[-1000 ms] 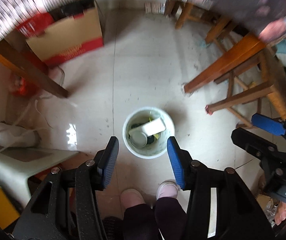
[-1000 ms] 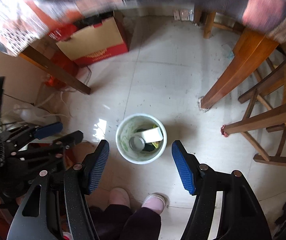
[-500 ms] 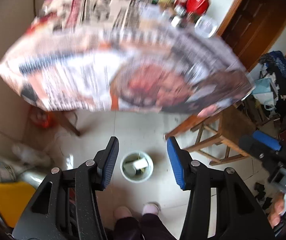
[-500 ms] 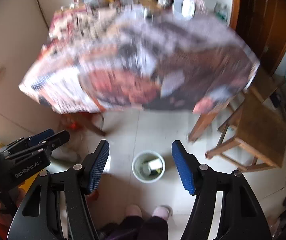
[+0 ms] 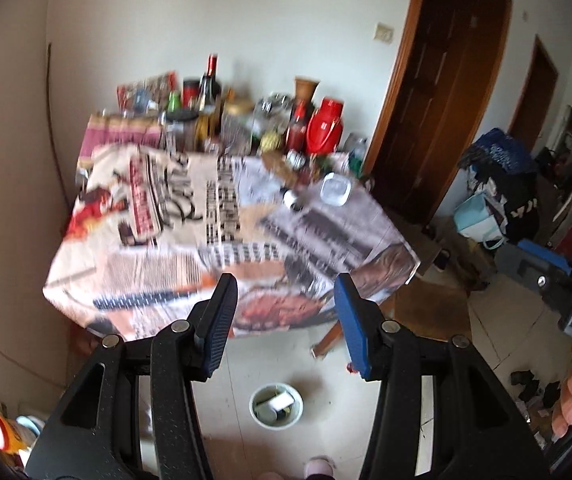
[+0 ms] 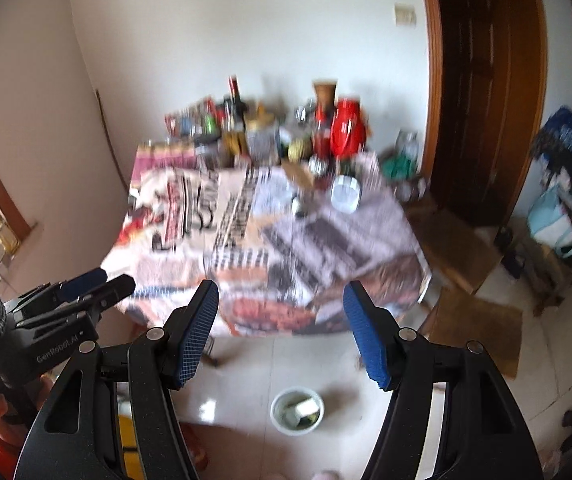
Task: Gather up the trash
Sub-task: 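Raise both open grippers back toward the table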
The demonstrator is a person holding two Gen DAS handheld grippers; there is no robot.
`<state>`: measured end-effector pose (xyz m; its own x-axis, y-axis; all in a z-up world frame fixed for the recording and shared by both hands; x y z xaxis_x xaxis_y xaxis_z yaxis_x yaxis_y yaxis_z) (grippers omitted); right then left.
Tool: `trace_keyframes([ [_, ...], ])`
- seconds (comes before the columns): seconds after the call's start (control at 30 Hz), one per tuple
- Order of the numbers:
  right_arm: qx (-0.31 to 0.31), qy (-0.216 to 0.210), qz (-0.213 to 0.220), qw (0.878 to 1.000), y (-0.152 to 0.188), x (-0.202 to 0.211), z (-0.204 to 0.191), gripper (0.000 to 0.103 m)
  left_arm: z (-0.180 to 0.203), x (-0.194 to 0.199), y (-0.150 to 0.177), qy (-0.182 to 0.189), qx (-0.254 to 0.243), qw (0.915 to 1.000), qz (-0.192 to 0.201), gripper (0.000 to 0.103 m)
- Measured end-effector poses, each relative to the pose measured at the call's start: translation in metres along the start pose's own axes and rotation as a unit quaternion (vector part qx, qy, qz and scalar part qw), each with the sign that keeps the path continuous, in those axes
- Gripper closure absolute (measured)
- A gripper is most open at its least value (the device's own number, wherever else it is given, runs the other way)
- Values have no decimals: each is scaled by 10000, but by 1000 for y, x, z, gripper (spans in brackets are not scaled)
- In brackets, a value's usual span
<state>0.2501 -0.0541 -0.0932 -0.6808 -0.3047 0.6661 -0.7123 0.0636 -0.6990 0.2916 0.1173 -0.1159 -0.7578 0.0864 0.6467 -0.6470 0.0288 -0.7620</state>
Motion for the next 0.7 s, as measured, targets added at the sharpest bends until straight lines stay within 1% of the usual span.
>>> trace_keyframes([
  [0.07, 71, 107, 283, 9995, -6, 15, -7, 31, 0, 11, -7, 5, -67, 9999, 118, 52],
  [0.13, 128, 198, 518, 9984, -11, 26, -9, 28, -1, 17, -15, 28, -101, 9997, 215, 44],
  [0.17, 165, 266, 621, 9976, -13, 30, -11, 27, -1, 18, -17, 42, -96, 9996, 256, 41],
  [0.23, 197, 351, 683, 9968, -17, 34, -12, 27, 0, 16, -23, 108, -59, 9995, 282, 35],
  [0.27, 188, 392, 710, 9965, -19, 34, -11, 25, -1, 14, -27, 148, -43, 9995, 271, 34],
  [0.33, 157, 448, 758, 9960, -23, 34, -9, 16, 0, 8, -34, 201, 4, 9995, 239, 34],
  [0.37, 122, 480, 794, 9956, -26, 33, -6, 14, 0, 4, -37, 213, 22, 9995, 232, 34],
  [0.43, 44, 504, 864, 9950, -32, 31, 1, 13, 1, -4, -46, 191, 34, 9995, 229, 34],
  [0.6, -39, 522, 905, 9945, -55, 11, 26, 13, 9, -34, -72, 43, 25, 9996, 262, 34],
  [0.7, -51, 497, 856, 9951, -75, -7, 44, 13, 18, -61, -98, 13, 88, 9996, 286, 34],
])
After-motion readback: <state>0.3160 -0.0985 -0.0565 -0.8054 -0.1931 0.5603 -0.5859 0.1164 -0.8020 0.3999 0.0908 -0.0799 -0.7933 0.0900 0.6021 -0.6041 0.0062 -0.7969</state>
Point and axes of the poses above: each gripper's, at about its wrist camera, not at the fingertips, and x roughly against the way its jaws point, z to its right, y to its underside, the point moved 1 cm from there along -x, roughly the way its jaws point, and after that the axes turned 8 degrees about -x, right-handed, at the moved point
